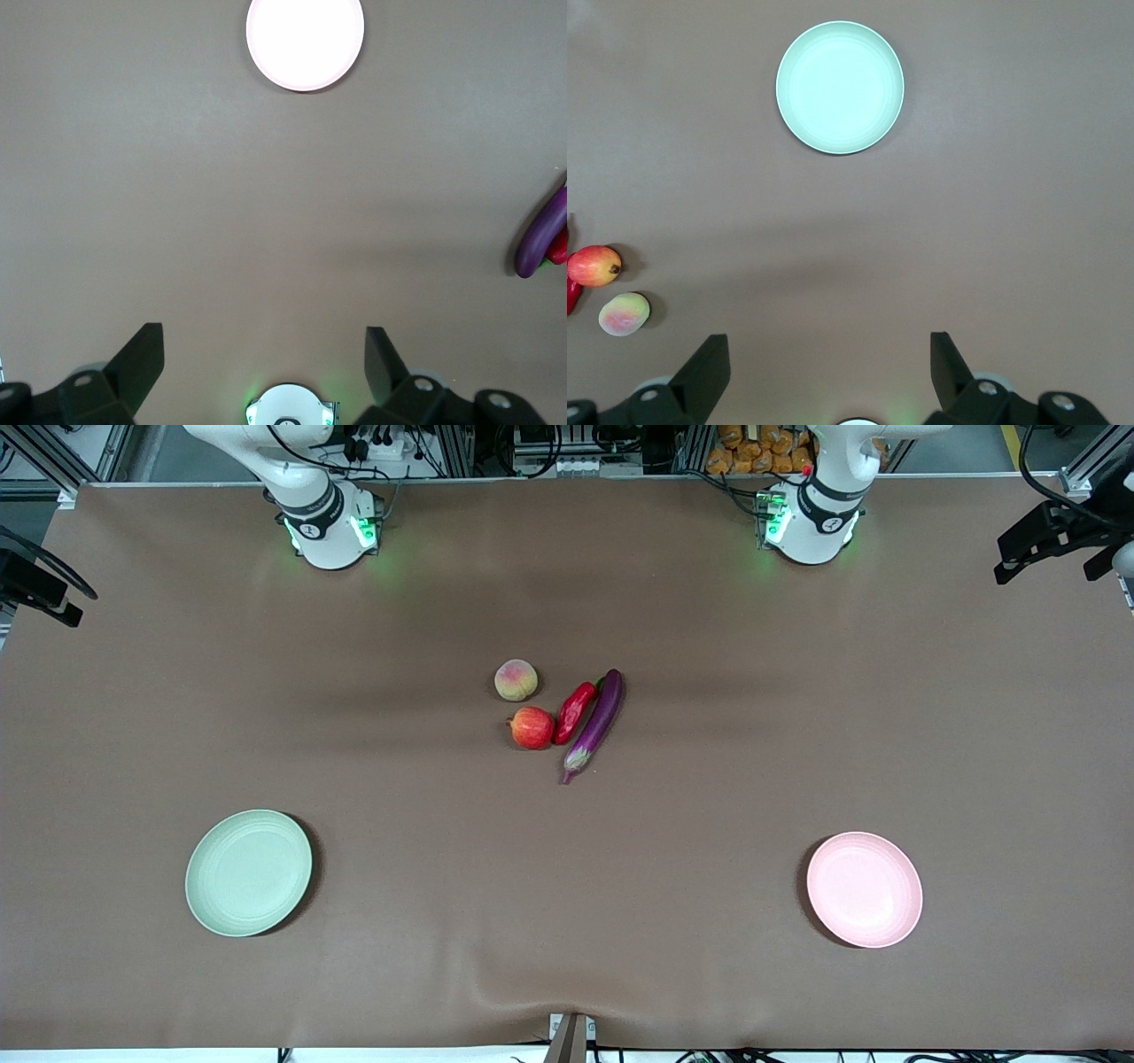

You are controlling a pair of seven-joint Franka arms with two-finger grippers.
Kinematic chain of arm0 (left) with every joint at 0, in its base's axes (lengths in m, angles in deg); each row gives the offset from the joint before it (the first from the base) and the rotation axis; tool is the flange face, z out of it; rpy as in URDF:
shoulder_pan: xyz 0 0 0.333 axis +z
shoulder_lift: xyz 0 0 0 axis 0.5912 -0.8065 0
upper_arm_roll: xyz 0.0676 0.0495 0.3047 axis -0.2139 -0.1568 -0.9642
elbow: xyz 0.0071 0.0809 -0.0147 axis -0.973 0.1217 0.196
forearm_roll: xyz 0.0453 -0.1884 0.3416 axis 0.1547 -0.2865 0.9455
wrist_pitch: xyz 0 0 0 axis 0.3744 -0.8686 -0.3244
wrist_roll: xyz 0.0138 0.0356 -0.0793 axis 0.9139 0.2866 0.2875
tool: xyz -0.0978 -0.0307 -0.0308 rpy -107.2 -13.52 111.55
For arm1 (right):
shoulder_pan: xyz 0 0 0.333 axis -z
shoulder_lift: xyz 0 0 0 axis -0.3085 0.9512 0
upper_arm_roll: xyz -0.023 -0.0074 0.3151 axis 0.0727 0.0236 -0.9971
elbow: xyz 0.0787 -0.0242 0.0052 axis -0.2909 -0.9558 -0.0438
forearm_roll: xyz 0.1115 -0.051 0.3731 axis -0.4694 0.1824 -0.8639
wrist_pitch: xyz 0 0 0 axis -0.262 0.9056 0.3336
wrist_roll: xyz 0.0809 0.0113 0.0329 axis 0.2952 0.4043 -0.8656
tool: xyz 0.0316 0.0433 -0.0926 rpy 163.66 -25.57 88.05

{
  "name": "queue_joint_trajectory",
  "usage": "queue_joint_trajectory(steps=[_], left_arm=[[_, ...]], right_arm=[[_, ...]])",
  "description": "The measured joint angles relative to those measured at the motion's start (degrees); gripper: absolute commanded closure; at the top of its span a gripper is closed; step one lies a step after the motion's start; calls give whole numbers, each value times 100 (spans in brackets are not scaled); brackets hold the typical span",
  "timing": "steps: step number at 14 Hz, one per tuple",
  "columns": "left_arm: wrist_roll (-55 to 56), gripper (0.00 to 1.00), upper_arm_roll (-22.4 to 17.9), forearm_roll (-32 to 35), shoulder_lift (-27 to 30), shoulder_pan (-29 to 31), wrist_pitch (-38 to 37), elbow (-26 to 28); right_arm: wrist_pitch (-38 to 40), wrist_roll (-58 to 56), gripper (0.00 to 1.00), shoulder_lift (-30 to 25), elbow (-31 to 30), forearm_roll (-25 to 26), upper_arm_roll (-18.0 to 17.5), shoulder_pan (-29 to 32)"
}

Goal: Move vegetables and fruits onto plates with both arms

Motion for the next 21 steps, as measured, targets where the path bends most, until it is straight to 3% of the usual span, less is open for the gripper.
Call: queue_joint_trajectory(steps=[21], left_arm=[[-1,0,13,0,-120,-6,-119,-3]], right_arm=[[0,-5,0,204,-3,2,-31,83]])
